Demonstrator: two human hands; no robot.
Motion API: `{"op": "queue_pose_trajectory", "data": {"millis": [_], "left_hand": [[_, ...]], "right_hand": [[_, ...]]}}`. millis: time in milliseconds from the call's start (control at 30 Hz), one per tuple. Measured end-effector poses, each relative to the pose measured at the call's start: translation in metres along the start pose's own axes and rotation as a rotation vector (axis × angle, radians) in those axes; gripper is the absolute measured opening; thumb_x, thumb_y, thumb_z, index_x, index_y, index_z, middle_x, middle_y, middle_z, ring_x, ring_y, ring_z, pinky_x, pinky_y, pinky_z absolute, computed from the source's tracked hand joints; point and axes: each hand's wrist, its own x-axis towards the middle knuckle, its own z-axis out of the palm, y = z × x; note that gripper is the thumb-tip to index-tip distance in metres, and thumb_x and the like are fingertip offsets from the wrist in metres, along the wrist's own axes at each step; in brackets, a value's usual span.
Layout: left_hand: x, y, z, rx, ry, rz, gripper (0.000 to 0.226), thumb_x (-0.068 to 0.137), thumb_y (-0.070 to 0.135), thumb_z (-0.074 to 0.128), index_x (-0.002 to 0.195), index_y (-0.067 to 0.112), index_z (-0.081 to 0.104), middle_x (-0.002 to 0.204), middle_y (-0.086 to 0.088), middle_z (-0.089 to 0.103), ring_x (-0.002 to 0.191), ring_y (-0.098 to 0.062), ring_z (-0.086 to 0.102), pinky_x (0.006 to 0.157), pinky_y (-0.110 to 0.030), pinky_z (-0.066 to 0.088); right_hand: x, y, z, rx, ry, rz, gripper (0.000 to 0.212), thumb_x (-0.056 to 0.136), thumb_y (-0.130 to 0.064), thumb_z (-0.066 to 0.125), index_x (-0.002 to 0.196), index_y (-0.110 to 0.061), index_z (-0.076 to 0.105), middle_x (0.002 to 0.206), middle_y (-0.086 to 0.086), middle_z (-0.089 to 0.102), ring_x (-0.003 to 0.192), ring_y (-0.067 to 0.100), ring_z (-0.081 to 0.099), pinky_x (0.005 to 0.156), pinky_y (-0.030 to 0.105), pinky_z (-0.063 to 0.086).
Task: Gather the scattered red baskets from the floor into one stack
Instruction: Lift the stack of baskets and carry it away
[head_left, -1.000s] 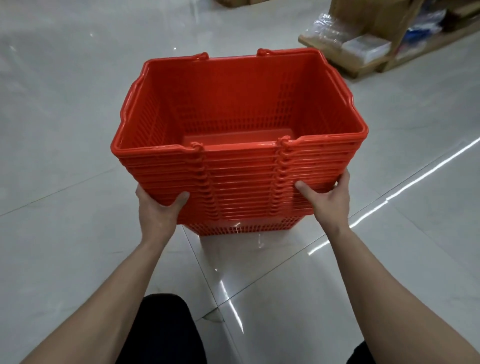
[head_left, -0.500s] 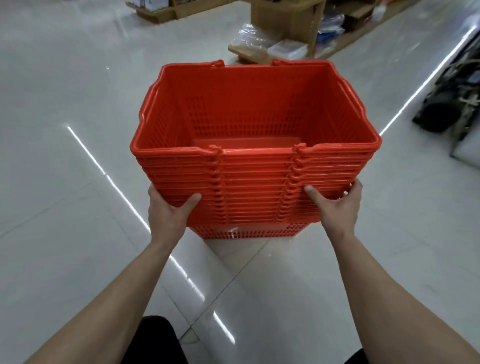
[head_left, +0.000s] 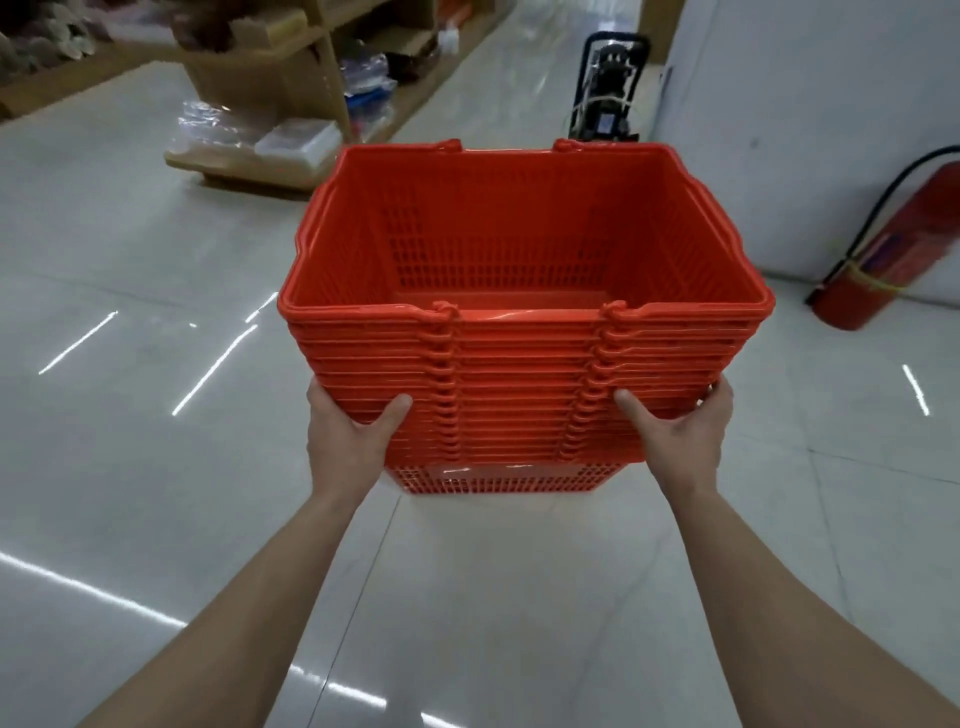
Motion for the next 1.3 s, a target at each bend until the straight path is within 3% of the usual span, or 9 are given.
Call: {"op": "queue_pose_trajectory", "data": {"millis": [100,200,367,600,733,833,967,1100,1300], "left_hand": [[0.014,0.021,0.057,-0.025,-0.072,0.047,0.095,0.062,0.075,0.077,0.139,0.037,0.035,0.120,0.024,0.054,0.106,0.003,0.056,0.085,-0.022,0.044],[0.026,0.038,0.107,-0.042,-0.120,0.074,0.096,0.062,0.076,0.077,0.139,0.036,0.034,0.124,0.019,0.055,0.112,-0.007,0.058,0.092,-0.034,0.048],[0.052,0.065,0.203,-0.067,-0.194,0.105,0.095,0.063,0.075,0.077,0.140,0.038,0.033,0.124,0.019,0.052,0.115,-0.009,0.057,0.095,-0.039,0.047],[0.119,0.098,0.316,-0.034,-0.272,0.122,0.096,0.064,0.076,0.075,0.139,0.032,0.035,0.113,0.043,0.044,0.107,-0.004,0.055,0.086,-0.025,0.044],[0.152,0.115,0.358,-0.041,-0.303,0.104,0.095,0.064,0.074,0.076,0.137,0.032,0.033,0.120,0.027,0.049,0.105,0.006,0.056,0.086,-0.025,0.045],[0.177,0.123,0.388,-0.072,-0.316,0.113,0.092,0.065,0.072,0.076,0.137,0.034,0.032,0.121,0.029,0.046,0.106,0.019,0.050,0.082,-0.014,0.041],[0.221,0.128,0.435,-0.133,-0.329,0.139,0.089,0.069,0.065,0.079,0.138,0.032,0.035,0.123,0.034,0.045,0.113,0.010,0.051,0.084,-0.010,0.043],[0.257,0.134,0.477,-0.168,-0.358,0.149,0.083,0.068,0.066,0.079,0.135,0.041,0.036,0.123,0.021,0.047,0.111,0.010,0.052,0.082,-0.010,0.042],[0.275,0.139,0.507,-0.187,-0.365,0.181,0.079,0.067,0.067,0.079,0.130,0.051,0.034,0.117,0.042,0.039,0.106,0.018,0.048,0.078,-0.016,0.040]], "right_hand": [[0.028,0.026,-0.033,-0.058,0.082,0.035,0.100,0.057,-0.066,0.087,0.138,-0.035,0.039,0.132,-0.007,0.052,0.127,0.014,0.050,0.102,0.044,0.047],[0.056,0.042,-0.057,-0.073,0.144,0.044,0.100,0.058,-0.066,0.086,0.140,-0.035,0.037,0.132,-0.007,0.052,0.128,0.017,0.049,0.103,0.049,0.046],[0.127,0.071,-0.092,-0.101,0.237,0.085,0.106,0.056,-0.068,0.085,0.142,-0.031,0.036,0.132,-0.002,0.051,0.127,0.017,0.050,0.102,0.050,0.047],[0.235,0.104,-0.107,-0.128,0.272,0.104,0.109,0.057,-0.067,0.085,0.143,-0.023,0.033,0.131,0.004,0.046,0.125,0.018,0.043,0.101,0.043,0.044],[0.282,0.112,-0.101,-0.118,0.266,0.115,0.116,0.058,-0.068,0.084,0.147,-0.018,0.028,0.136,0.005,0.042,0.128,0.020,0.040,0.103,0.042,0.040],[0.318,0.122,-0.094,-0.110,0.277,0.099,0.114,0.060,-0.062,0.087,0.147,-0.016,0.029,0.136,0.007,0.045,0.129,0.027,0.044,0.105,0.049,0.042],[0.373,0.135,-0.078,-0.099,0.304,0.094,0.111,0.061,-0.061,0.087,0.147,-0.022,0.030,0.137,0.003,0.046,0.131,0.022,0.045,0.107,0.046,0.042],[0.421,0.142,-0.072,-0.071,0.312,0.098,0.102,0.064,-0.047,0.092,0.144,-0.022,0.034,0.135,-0.003,0.051,0.128,0.013,0.051,0.106,0.043,0.044],[0.452,0.151,-0.072,-0.078,0.290,0.163,0.103,0.062,-0.053,0.088,0.142,-0.032,0.028,0.134,-0.009,0.043,0.127,0.001,0.046,0.104,0.026,0.041]]}}
